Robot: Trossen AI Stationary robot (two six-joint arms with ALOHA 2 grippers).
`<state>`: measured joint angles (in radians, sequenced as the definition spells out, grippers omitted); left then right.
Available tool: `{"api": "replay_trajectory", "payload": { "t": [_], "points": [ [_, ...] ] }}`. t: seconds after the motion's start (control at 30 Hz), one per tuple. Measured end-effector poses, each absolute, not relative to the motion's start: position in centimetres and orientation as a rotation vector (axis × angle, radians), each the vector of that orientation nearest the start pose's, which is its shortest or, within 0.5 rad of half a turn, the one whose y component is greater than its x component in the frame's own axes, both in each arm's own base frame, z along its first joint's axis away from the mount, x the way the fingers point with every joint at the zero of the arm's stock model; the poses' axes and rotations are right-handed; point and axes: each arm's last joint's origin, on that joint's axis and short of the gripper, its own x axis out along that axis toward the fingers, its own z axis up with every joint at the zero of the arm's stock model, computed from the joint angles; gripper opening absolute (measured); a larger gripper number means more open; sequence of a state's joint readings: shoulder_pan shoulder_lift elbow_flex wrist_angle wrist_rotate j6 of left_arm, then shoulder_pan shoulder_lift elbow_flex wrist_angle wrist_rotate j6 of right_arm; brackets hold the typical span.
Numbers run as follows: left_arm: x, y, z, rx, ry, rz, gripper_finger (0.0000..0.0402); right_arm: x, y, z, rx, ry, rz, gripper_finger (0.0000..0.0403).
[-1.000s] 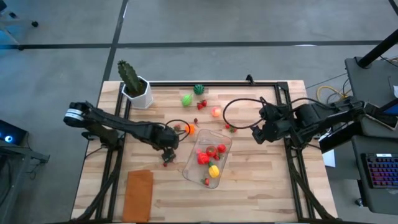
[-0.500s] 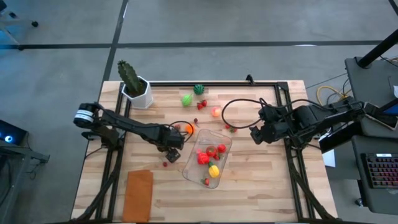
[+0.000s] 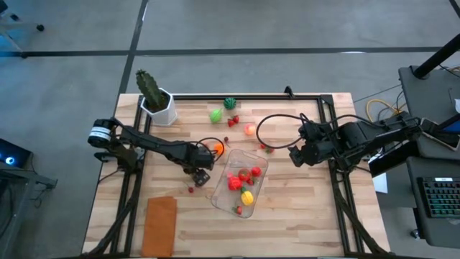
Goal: Pick and placing Produce into tupperware
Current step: Put the red strawberry into the transparent bin
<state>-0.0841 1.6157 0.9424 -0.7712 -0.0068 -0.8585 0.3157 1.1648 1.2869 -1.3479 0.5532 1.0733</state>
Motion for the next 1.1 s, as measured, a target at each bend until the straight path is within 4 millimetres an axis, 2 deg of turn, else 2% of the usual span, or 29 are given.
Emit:
{"api": "replay_trajectory", "payload": {
  "t": [0.53, 0.93, 1.1],
  "points": [
    [27.2, -2.5, 15.6, -0.677, 1.441, 0.518, 0.0232, 17.8, 4.2, 34.8, 0.429, 0.853, -0.741, 0.0368],
    [27.4, -2.5, 15.5, -0.651, 1.425, 0.499, 0.0147, 17.8, 4.2, 34.8, 0.413, 0.859, -0.733, 0.0368],
    [27.8, -2.5, 15.7, -0.650, 1.392, 0.479, 0.0129, 17.8, 4.2, 34.8, 0.412, 0.859, -0.733, 0.0368]
  ]
}}
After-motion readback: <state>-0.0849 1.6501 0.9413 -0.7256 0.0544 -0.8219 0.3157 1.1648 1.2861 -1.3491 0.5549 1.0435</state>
